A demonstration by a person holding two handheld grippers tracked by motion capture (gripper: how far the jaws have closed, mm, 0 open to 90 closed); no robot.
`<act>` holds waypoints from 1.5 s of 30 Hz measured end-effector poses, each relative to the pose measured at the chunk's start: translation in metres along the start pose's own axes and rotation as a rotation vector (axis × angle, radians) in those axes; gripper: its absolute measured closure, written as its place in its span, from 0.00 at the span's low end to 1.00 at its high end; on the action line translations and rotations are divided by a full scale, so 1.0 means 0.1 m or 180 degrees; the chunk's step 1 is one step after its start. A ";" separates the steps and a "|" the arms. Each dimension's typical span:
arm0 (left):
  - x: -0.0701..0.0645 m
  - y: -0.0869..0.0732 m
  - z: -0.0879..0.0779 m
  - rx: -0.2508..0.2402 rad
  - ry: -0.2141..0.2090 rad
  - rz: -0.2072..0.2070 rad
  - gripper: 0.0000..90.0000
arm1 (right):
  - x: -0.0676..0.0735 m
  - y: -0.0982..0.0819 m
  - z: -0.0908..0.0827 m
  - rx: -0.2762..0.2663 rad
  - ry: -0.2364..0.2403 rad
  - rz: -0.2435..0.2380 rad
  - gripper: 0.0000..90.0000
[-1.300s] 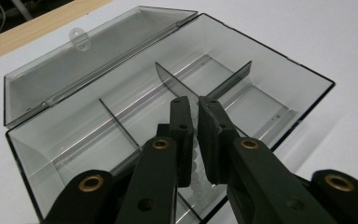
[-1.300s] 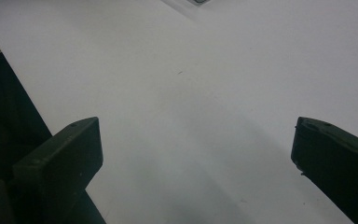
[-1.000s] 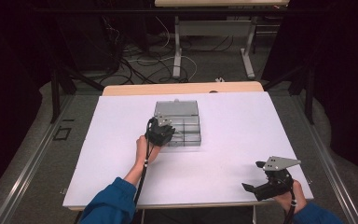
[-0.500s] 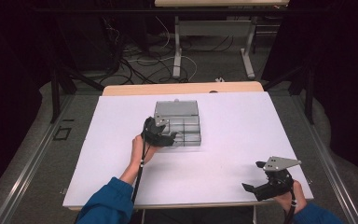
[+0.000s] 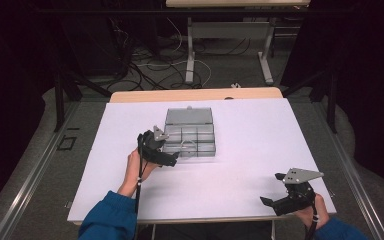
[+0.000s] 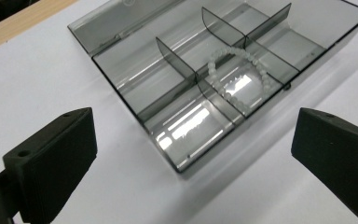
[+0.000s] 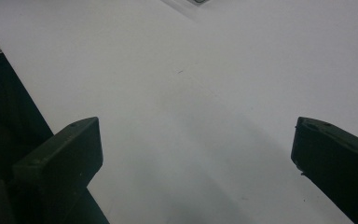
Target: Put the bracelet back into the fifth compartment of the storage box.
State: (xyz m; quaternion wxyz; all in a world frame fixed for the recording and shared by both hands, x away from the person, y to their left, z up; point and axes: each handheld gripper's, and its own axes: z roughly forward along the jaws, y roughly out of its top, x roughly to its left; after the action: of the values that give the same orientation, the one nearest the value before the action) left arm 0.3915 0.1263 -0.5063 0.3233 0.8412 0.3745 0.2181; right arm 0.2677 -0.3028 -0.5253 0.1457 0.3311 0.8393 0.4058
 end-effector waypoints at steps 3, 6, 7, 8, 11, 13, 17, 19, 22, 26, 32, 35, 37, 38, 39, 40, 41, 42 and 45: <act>-0.03 -0.06 -0.08 0.0059 0.0007 0.0004 0.00 | -0.01 0.00 -0.01 -0.0001 -0.0009 -0.0048 0.02; -0.05 -0.13 -0.16 0.0088 0.0010 0.0011 0.00 | -0.01 0.00 -0.01 0.0009 0.0000 -0.0043 0.02; -0.06 -0.14 -0.18 0.0090 0.0015 0.0010 0.00 | -0.01 0.00 -0.01 0.0016 -0.0004 -0.0066 0.02; -0.07 -0.17 -0.21 0.0091 0.0003 -0.0016 0.00 | 0.00 0.01 -0.01 0.0007 -0.0020 -0.0054 0.02; -0.09 -0.22 -0.28 0.0096 0.0022 0.0012 0.00 | 0.01 0.01 -0.01 0.0009 -0.0007 -0.0030 0.02; -0.11 -0.26 -0.30 0.0105 0.0014 0.0008 0.00 | 0.01 0.01 -0.01 0.0015 0.0012 -0.0028 0.02; -0.18 -0.30 -0.35 0.0142 0.0003 0.0086 0.00 | 0.01 0.00 -0.01 -0.0019 -0.0045 -0.0024 0.02; -0.22 -0.33 -0.37 0.0135 -0.0011 0.0080 0.00 | 0.01 0.00 -0.02 -0.0011 -0.0021 -0.0026 0.02; -0.27 -0.38 -0.44 0.0132 -0.0006 0.0114 0.00 | 0.00 0.00 -0.01 -0.0043 -0.0045 -0.0049 0.02; -0.30 -0.47 -0.52 0.0115 -0.0012 0.0106 0.00 | 0.01 0.00 -0.01 -0.0037 -0.0023 -0.0032 0.02; -0.32 -0.57 -0.62 0.0120 -0.0027 0.0072 0.00 | 0.02 0.01 -0.02 -0.0009 -0.0039 -0.0038 0.02; -0.34 -0.61 -0.67 0.0111 -0.0036 0.0095 0.00 | 0.02 0.00 -0.01 -0.0031 -0.0032 -0.0036 0.02; -0.36 -0.64 -0.69 0.0075 -0.0047 0.0101 0.00 | 0.02 0.01 -0.02 0.0004 -0.0005 -0.0037 0.02; -0.37 -0.66 -0.71 0.0069 -0.0064 0.0101 0.00 | 0.02 0.01 -0.02 0.0002 -0.0004 -0.0043 0.02; -0.38 -0.67 -0.73 0.0081 -0.0066 0.0097 0.00 | 0.02 0.00 -0.02 0.0000 -0.0012 -0.0043 0.02; -0.39 -0.69 -0.73 0.0056 -0.0059 0.0109 0.00 | 0.02 0.00 -0.01 -0.0023 -0.0024 -0.0039 0.02; -0.39 -0.70 -0.74 0.0068 -0.0073 0.0120 0.00 | 0.01 0.00 -0.01 -0.0005 -0.0002 -0.0045 0.02; -0.41 -0.72 -0.74 0.0046 -0.0081 0.0064 0.00 | 0.01 0.01 -0.01 0.0002 0.0001 -0.0047 0.02; -0.42 -0.77 -0.77 0.0018 -0.0056 0.0069 0.00 | 0.02 0.00 -0.01 0.0002 -0.0009 -0.0035 0.02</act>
State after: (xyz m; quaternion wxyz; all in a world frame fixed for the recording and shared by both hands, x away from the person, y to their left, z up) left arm 0.2805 0.1627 -0.5122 0.3218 0.8480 0.3631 0.2131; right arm 0.2659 -0.3020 -0.5242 0.1491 0.3271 0.8411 0.4043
